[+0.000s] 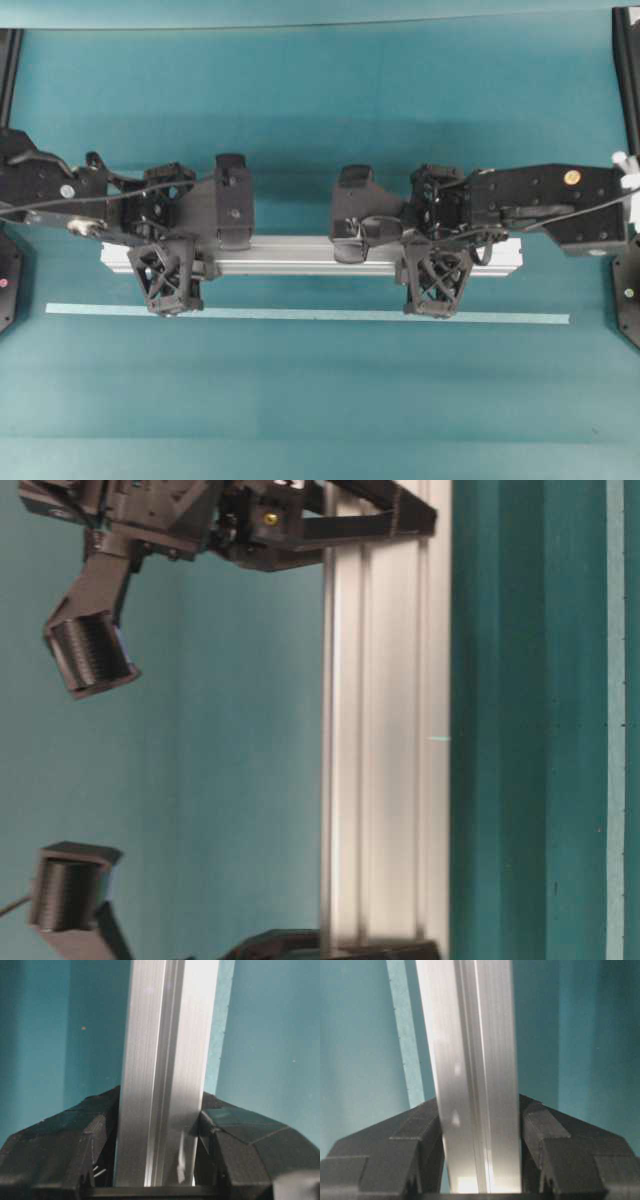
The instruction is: Lift the metal rail with both hands.
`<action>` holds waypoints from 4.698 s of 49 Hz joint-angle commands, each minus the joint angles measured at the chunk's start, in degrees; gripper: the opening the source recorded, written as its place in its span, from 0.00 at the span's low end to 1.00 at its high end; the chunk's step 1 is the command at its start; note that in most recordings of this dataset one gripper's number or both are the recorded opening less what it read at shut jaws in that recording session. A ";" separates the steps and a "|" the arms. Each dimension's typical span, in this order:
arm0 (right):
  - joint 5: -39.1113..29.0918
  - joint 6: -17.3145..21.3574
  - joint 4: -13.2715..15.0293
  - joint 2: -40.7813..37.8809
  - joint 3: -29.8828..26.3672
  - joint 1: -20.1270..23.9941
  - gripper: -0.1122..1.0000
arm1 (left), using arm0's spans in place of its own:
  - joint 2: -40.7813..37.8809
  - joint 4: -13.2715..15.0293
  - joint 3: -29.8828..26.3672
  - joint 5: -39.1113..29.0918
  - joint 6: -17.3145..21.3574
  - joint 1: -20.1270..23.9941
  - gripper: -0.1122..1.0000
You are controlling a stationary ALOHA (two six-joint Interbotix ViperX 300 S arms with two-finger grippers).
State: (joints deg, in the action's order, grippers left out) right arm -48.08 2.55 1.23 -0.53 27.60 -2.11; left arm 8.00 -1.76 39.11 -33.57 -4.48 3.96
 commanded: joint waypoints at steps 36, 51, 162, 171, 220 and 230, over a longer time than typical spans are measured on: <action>7.73 0.44 -4.22 -4.13 4.13 3.60 0.45 | -6.24 0.18 2.90 8.88 -4.04 -2.55 0.43; 9.32 0.18 -4.22 -5.63 4.66 3.52 0.45 | -7.82 0.18 4.04 12.74 -5.10 -3.08 0.43; 14.15 0.44 -5.01 -2.55 7.38 1.93 0.96 | -6.15 0.18 5.10 17.40 -3.16 -3.16 0.96; 14.15 0.44 -5.01 3.43 7.38 1.76 0.96 | 1.32 0.18 4.75 14.77 -1.23 -3.25 0.96; 26.63 0.53 -5.01 33.93 16.52 -0.53 0.96 | 27.07 0.18 6.24 14.59 1.67 -1.14 0.96; 28.92 0.53 -5.01 37.27 18.28 -0.53 0.96 | 30.15 0.18 6.42 14.68 1.32 -1.14 0.96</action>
State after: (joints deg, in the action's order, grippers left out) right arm -20.21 2.64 -3.78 35.86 45.79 -2.64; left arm 36.65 -1.58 46.05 -19.51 -3.08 2.72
